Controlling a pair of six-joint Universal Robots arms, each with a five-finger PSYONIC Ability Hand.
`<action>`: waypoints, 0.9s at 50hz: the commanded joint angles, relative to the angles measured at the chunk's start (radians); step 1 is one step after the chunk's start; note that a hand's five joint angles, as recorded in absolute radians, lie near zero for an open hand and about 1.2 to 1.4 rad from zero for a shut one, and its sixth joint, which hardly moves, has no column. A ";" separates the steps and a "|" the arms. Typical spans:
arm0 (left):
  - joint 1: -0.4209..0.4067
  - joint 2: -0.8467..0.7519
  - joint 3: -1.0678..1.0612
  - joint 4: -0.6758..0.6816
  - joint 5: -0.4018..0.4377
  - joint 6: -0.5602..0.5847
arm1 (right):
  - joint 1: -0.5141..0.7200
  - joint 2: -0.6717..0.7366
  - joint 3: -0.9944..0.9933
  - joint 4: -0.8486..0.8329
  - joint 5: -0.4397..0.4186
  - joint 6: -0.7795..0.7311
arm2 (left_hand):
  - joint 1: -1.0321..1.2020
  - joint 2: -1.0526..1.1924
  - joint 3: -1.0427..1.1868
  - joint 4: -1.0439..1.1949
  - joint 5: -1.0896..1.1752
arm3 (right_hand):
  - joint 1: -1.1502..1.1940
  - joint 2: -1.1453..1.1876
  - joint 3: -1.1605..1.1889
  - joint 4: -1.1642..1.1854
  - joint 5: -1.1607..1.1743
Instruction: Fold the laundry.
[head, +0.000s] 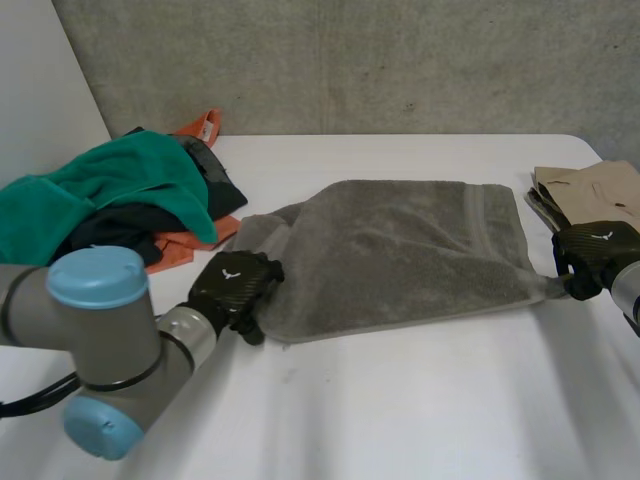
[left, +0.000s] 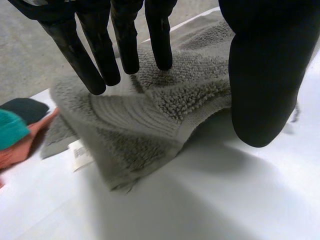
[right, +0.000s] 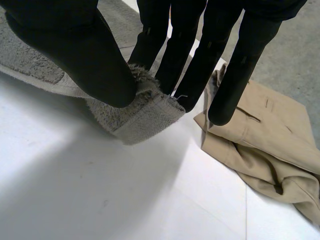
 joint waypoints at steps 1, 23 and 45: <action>-0.042 -0.106 0.129 0.006 -0.094 0.009 | -0.025 -0.016 -0.007 0.016 -0.002 0.003 | 0.221 0.233 0.227 0.239 0.246 | 0.284 0.224 0.206 0.200 0.214; -0.067 -0.019 0.116 0.002 -0.329 0.421 | -0.008 -0.071 -0.030 0.183 0.008 -0.194 | 0.964 0.975 0.970 0.982 0.989 | 0.284 0.224 0.206 0.200 0.214; -0.087 0.097 0.212 -0.315 -0.267 0.670 | 0.093 -0.042 -0.175 0.519 0.116 -0.631 | 0.964 0.975 0.970 0.982 0.989 | 0.284 0.224 0.206 0.200 0.214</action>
